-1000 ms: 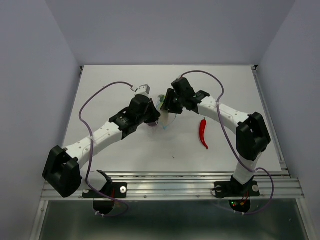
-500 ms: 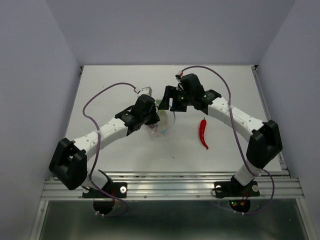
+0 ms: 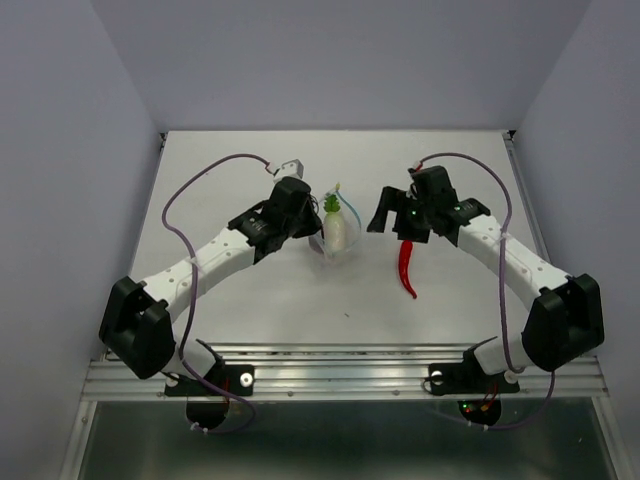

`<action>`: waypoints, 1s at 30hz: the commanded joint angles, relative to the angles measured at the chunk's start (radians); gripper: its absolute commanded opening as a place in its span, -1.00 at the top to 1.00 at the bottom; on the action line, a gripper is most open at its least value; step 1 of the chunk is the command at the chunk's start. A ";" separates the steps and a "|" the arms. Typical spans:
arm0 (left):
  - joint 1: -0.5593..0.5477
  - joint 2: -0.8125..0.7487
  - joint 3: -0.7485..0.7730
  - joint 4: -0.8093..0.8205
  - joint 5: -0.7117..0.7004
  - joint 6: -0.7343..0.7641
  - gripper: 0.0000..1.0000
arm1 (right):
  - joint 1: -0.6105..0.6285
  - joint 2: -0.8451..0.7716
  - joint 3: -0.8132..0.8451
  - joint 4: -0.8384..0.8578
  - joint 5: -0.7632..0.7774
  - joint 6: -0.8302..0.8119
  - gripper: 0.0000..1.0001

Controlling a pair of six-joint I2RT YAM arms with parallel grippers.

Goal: Place the food in the zip-top bag and seal the zipper
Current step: Pick up the fake vegetable at the center of the board.

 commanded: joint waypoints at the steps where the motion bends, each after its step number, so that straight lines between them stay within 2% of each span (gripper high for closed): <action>1: -0.004 0.003 0.045 -0.012 -0.020 0.002 1.00 | -0.089 -0.055 -0.090 -0.059 0.110 -0.008 -1.00; 6: -0.002 0.007 0.042 -0.006 -0.013 0.003 1.00 | -0.112 -0.032 -0.167 -0.064 0.250 -0.013 -1.00; 10: -0.001 0.023 0.051 -0.022 -0.001 0.000 1.00 | -0.112 0.051 -0.155 -0.061 0.268 -0.009 -0.97; 12: -0.001 0.023 0.048 -0.005 0.007 0.000 1.00 | -0.112 0.094 -0.145 -0.035 0.299 -0.014 -0.83; 16: 0.001 0.036 0.040 0.000 0.018 -0.005 1.00 | -0.112 0.158 -0.138 -0.023 0.344 -0.005 -0.75; 18: 0.001 0.049 0.055 -0.008 0.019 0.001 1.00 | -0.112 0.169 -0.144 -0.003 0.345 -0.005 -0.61; 19: 0.001 0.050 0.054 0.001 0.015 0.000 1.00 | -0.112 0.172 -0.151 0.019 0.356 0.000 -0.45; 22: 0.001 0.052 0.059 0.003 0.019 -0.002 1.00 | -0.112 0.181 -0.147 0.026 0.371 0.004 -0.15; 26: 0.001 0.053 0.051 0.006 0.015 -0.005 1.00 | -0.112 0.195 -0.145 0.051 0.359 -0.006 0.04; 30: 0.001 0.053 0.043 0.011 0.018 -0.009 1.00 | -0.112 0.211 -0.141 0.071 0.319 -0.006 0.45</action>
